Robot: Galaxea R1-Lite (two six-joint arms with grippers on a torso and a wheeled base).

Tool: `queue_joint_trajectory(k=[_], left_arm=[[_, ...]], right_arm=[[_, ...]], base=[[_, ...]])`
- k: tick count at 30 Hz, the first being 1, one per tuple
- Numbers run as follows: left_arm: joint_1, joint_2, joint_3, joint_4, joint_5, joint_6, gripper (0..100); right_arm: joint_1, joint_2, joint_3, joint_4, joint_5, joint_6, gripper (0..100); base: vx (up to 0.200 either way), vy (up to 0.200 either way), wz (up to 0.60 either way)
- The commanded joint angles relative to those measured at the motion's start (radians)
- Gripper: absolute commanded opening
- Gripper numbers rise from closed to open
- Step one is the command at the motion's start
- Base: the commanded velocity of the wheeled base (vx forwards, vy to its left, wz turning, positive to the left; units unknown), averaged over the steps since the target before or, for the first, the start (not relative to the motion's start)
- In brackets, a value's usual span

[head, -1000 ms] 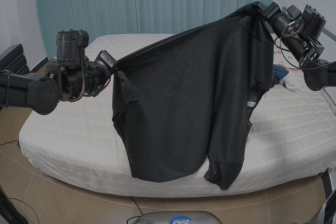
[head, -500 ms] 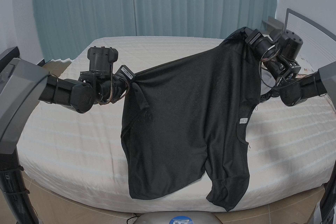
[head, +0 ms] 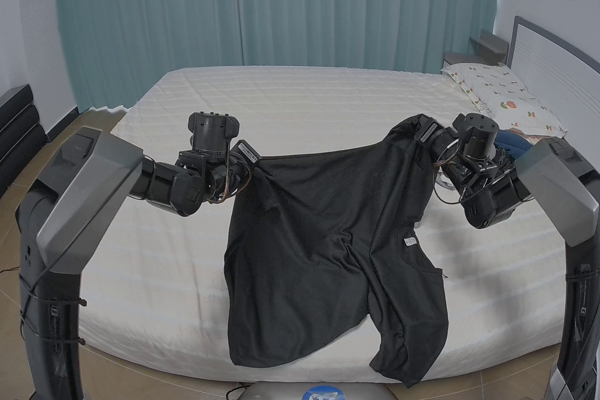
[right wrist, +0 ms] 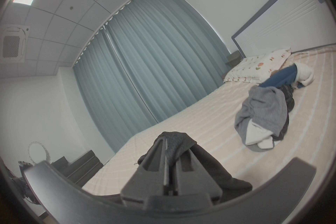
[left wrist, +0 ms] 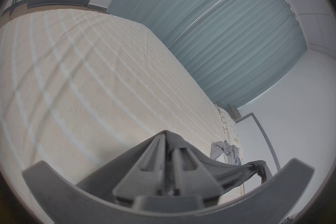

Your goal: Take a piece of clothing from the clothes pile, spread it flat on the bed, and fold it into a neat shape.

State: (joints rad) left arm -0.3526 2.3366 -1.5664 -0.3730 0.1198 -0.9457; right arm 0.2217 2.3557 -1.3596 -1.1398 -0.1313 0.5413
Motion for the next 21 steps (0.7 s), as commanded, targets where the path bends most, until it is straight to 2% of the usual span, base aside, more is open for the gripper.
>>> queue_joint_trajectory(k=[1, 2, 3, 10, 15, 21], left_arm=[[0.0, 0.119, -0.057, -0.012, 0.008, -0.01, 100], [-0.002, 0.139, -0.066, -0.012, 0.009, -0.021, 100], [-0.002, 0.152, -0.072, -0.012, 0.009, -0.024, 100], [0.032, 0.222, -0.104, 0.012, 0.07, -0.019, 100], [0.067, 0.222, -0.173, 0.186, 0.07, -0.024, 100], [0.078, 0.214, -0.192, 0.238, 0.069, -0.028, 100]], right_arm=[[-0.001, 0.108, -0.013, 0.0, -0.008, -0.003, 0], [0.001, 0.12, -0.015, -0.003, -0.008, -0.003, 0], [0.001, 0.129, -0.015, -0.006, -0.008, -0.004, 100], [-0.004, 0.178, 0.028, 0.009, 0.007, -0.011, 100], [-0.027, 0.171, 0.077, 0.051, 0.048, -0.024, 100], [-0.056, 0.132, 0.105, 0.064, 0.059, -0.024, 100]], base=[[0.0, 0.0, 0.0], [0.0, 0.0, 0.0], [0.0, 0.0, 0.0], [0.0, 0.0, 0.0], [0.0, 0.0, 0.0], [0.0, 0.0, 0.0]])
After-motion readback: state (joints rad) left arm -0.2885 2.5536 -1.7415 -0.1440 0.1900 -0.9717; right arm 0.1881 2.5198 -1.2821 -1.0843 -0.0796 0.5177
